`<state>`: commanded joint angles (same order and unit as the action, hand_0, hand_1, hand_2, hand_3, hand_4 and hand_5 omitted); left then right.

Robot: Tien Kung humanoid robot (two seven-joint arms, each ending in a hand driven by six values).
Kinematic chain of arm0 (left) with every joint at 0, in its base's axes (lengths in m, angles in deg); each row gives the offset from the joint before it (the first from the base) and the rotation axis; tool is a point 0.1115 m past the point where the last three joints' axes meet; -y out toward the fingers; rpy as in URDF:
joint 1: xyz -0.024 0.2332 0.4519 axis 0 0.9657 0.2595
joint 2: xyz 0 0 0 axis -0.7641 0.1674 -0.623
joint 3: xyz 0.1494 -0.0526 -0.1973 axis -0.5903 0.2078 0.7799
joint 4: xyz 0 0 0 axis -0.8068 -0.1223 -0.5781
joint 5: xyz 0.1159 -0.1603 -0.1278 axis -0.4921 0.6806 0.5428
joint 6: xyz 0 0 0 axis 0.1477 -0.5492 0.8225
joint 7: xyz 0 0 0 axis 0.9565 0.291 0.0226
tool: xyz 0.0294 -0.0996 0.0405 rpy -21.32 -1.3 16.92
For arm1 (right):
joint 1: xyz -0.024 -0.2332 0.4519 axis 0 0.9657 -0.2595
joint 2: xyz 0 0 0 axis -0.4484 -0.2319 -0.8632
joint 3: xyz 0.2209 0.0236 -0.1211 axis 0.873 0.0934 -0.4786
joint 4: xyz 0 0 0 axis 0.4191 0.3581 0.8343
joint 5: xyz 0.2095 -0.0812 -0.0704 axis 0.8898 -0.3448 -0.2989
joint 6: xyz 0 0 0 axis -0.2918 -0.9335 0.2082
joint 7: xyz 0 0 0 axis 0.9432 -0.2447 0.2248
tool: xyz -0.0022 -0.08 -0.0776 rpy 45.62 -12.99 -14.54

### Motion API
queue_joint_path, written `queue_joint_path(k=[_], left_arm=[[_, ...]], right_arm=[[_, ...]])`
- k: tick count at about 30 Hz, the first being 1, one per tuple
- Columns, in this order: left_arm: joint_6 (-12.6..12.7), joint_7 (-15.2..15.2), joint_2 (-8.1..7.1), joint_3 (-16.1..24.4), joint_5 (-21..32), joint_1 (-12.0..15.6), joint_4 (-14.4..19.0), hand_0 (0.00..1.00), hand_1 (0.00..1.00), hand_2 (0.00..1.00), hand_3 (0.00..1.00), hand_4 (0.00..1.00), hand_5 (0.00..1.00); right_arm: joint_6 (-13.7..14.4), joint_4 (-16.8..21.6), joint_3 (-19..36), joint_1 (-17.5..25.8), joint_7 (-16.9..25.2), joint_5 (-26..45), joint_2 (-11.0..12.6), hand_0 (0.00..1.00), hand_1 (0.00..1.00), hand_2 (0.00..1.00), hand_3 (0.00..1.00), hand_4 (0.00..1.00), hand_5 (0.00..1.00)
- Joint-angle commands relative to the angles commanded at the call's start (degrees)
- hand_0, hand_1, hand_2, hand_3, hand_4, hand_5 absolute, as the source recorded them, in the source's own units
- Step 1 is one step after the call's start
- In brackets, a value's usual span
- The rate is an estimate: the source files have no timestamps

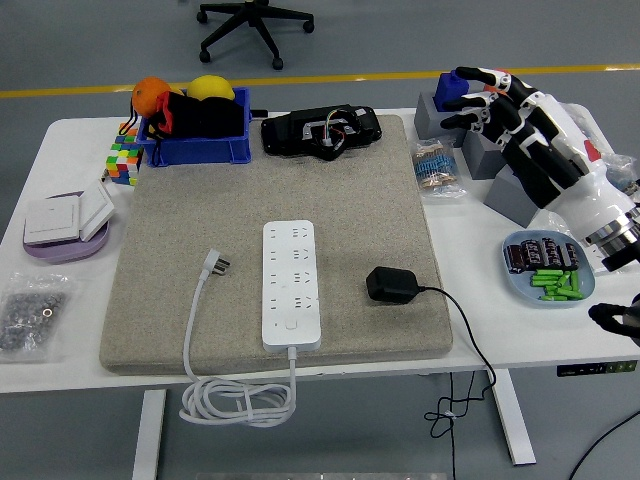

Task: Press the white button,pick up the black plug,place it near the board,insert it into the board

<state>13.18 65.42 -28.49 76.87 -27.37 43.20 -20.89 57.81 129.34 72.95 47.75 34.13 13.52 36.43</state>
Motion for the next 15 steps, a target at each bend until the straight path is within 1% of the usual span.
queue_joint_path(k=[2,3,4,9,10,13,15], left_arm=[[0.0,0.0,0.01,0.0,0.0,0.0,0.0,0.624,0.633,0.64,0.696,0.591,0.371],[0.0,0.0,0.01,0.0,0.1,0.0,0.0,0.624,0.633,0.64,0.696,0.591,0.371],[0.0,0.0,0.03,0.0,0.0,0.0,0.0,0.625,0.633,0.64,0.696,0.591,0.372],[0.0,0.0,0.07,0.3,-0.2,0.0,0.0,0.625,0.633,0.64,0.696,0.591,0.372],[0.0,0.0,0.08,0.3,-0.2,-0.1,0.0,0.625,0.633,0.64,0.696,0.59,0.37],[0.0,0.0,0.11,0.3,-0.1,-0.1,0.0,0.625,0.633,0.64,0.696,0.59,0.37],[0.0,0.0,0.13,0.2,0.0,-0.2,0.0,0.625,0.633,0.64,0.696,0.59,0.37]], right_arm=[[0.2,0.0,-0.6,-0.1,-0.4,-2.2,0.1,0.252,0.135,0.156,0.78,0.289,0.002],[0.4,0.0,-1.8,-0.4,-1.2,-4.5,0.4,0.252,0.135,0.156,0.78,0.289,0.002],[0.5,0.0,-2.9,-0.7,-2.0,-7.1,0.5,0.099,0.002,0.045,0.77,0.359,0.002],[0.8,0.0,-7.2,-2.8,-5.4,-19.0,0.2,0.099,0.002,0.045,0.77,0.359,0.002],[0.9,0.0,-7.9,-3.3,-6.0,-21.6,0.1,0.002,0.002,0.002,0.759,0.356,0.002],[0.5,0.0,-10.2,-4.8,-8.2,-29.0,0.0,0.002,0.002,0.002,0.759,0.356,0.002],[-0.4,0.0,-12.2,-5.9,-10.0,-33.5,0.1,0.002,0.002,0.002,0.759,0.356,0.002]])
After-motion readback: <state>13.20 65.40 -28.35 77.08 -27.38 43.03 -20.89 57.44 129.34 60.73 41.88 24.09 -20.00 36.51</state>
